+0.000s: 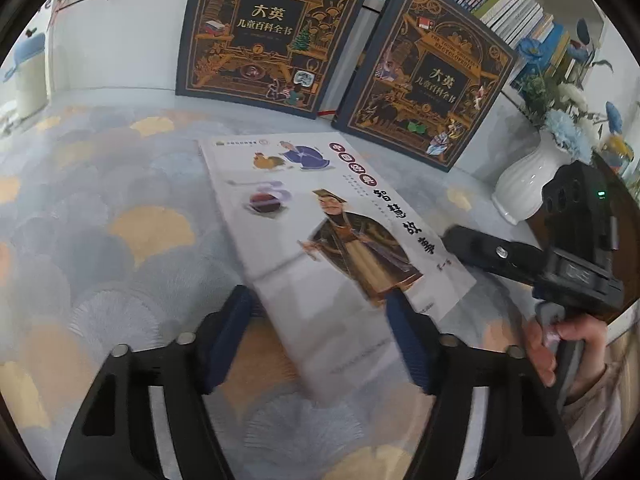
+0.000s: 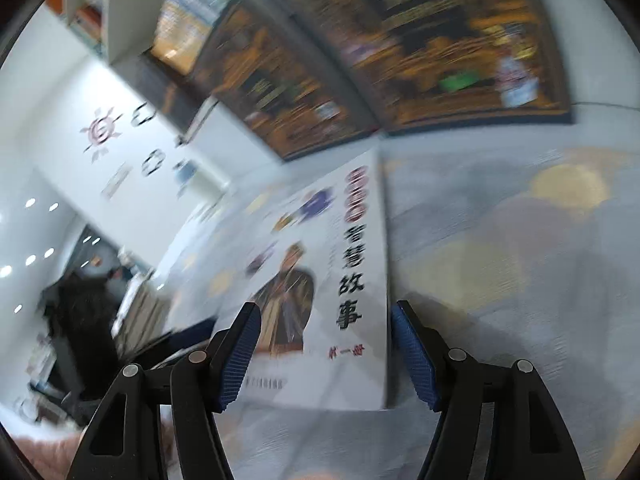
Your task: Organize books
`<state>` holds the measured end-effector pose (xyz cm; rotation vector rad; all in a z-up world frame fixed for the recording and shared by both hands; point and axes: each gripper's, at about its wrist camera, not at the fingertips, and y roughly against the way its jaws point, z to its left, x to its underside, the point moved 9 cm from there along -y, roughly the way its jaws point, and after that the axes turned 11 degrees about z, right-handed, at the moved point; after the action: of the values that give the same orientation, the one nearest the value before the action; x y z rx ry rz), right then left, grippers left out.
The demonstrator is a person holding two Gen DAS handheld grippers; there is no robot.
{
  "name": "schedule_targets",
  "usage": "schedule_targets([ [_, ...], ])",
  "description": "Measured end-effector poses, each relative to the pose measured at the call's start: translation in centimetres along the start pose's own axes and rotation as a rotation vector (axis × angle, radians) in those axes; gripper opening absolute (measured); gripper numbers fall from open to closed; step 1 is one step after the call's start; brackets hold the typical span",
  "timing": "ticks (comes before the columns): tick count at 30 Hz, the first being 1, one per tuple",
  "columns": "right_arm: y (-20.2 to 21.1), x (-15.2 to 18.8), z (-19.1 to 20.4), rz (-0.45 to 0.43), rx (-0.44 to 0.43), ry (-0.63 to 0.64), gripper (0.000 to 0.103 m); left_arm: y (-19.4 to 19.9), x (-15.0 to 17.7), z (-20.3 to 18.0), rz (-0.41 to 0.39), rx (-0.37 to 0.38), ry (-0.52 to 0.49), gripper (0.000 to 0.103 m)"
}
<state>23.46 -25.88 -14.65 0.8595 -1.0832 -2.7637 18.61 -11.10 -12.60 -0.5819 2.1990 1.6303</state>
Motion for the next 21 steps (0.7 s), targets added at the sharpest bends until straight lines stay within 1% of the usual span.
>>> schedule_targets([
  [2,-0.1,0.2,0.1,-0.007,0.035,-0.002,0.068,-0.1,0.0,-0.1,0.018,-0.016,-0.044,0.060],
  [4,0.0,0.3,0.1,-0.017,0.037,-0.019,0.068,-0.2,0.0,-0.3,0.034,-0.043,-0.082,0.060],
  [6,0.0,0.4,0.2,-0.016,0.049,-0.029,0.068,-0.1,0.2,-0.5,0.047,-0.068,-0.104,0.060],
  [8,-0.2,0.7,0.6,-0.001,0.087,-0.032,0.069,0.2,0.6,-0.4,0.060,-0.096,-0.122,0.060],
  [10,-0.3,1.2,1.4,0.021,0.139,-0.016,0.069,0.5,1.1,-0.3,0.075,-0.091,-0.129,0.060],
  [12,-0.5,2.0,2.2,0.041,0.166,-0.014,0.069,1.0,1.8,0.0,0.097,-0.076,-0.143,0.060],
  [16,-0.5,4.6,4.9,0.078,0.144,-0.019,0.068,2.8,4.3,1.7,0.145,-0.030,-0.124,0.060],
  [18,-0.7,6.3,6.5,0.100,0.142,-0.026,0.068,3.7,5.8,2.2,0.161,-0.026,-0.121,0.060],
  [21,-1.0,9.6,9.2,0.129,0.149,-0.026,0.068,5.6,8.9,2.7,0.191,-0.034,-0.153,0.060],
])
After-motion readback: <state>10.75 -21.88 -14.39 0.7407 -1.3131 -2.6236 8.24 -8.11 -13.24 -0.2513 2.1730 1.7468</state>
